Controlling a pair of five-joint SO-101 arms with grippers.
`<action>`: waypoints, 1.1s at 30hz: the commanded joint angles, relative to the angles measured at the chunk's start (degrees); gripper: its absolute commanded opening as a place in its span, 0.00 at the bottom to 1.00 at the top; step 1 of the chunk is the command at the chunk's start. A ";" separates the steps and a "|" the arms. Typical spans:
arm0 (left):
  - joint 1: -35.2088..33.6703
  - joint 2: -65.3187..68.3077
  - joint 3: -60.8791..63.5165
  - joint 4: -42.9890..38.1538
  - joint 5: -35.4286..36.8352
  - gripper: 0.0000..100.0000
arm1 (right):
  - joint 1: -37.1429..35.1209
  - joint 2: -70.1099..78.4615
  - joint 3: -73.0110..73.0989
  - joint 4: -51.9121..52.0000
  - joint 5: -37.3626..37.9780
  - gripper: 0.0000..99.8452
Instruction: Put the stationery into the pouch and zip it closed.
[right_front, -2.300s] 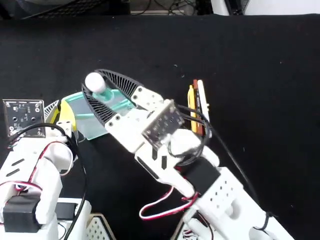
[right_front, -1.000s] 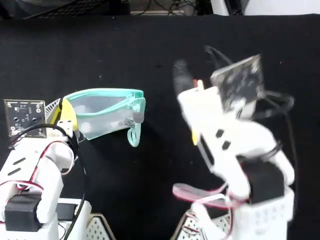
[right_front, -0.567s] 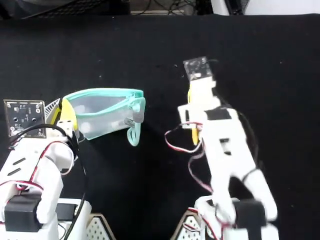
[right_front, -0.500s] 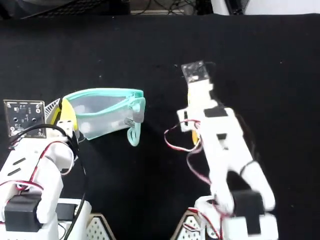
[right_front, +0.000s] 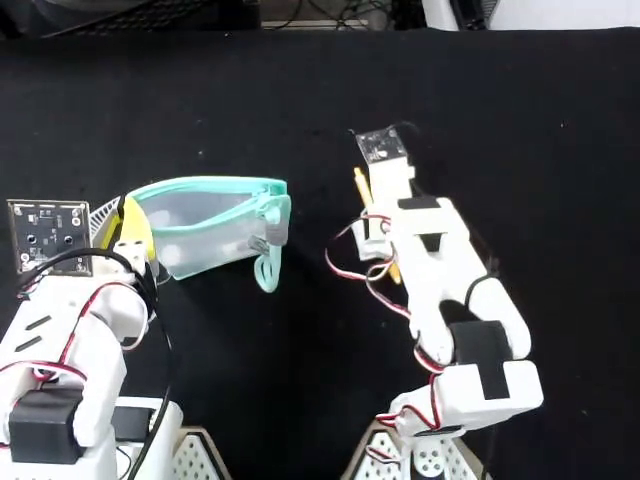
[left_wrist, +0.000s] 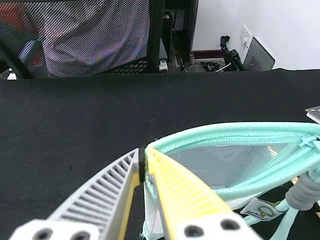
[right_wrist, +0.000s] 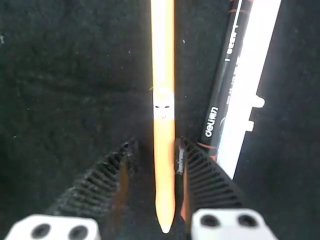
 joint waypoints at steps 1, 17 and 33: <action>0.04 1.85 9.89 1.41 0.26 0.03 | -0.44 0.04 -2.68 0.53 0.53 0.12; 0.04 1.85 9.89 1.14 0.35 0.03 | -7.82 -13.85 10.86 17.05 8.53 0.01; 0.04 1.85 9.89 1.14 0.35 0.03 | -8.79 -26.77 10.68 26.73 14.59 0.22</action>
